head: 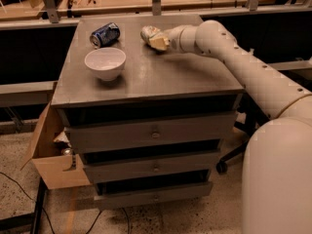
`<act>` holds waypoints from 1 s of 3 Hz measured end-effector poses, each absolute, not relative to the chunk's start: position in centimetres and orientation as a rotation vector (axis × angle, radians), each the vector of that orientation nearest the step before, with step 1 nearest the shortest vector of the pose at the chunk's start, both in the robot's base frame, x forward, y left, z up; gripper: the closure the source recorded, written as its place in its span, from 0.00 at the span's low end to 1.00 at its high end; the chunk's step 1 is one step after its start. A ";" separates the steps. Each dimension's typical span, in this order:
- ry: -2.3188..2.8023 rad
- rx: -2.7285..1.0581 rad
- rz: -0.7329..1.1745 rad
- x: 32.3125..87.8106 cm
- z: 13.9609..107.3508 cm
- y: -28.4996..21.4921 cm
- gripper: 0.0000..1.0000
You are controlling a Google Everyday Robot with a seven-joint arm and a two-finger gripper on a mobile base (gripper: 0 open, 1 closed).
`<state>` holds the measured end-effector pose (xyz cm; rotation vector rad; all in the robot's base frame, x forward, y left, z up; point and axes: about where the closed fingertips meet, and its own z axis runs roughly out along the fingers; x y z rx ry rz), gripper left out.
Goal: Pick 7up can
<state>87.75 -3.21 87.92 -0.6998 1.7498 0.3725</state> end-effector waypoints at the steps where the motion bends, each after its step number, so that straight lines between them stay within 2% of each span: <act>1: 1.700 -0.701 0.340 87.6 90.5 -3.9 1.00; 3: 1.631 -0.705 0.302 86.0 94.5 -4.6 1.00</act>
Offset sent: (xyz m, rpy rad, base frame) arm -0.0395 -0.0297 0.1181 -0.0176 -0.2267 -0.0262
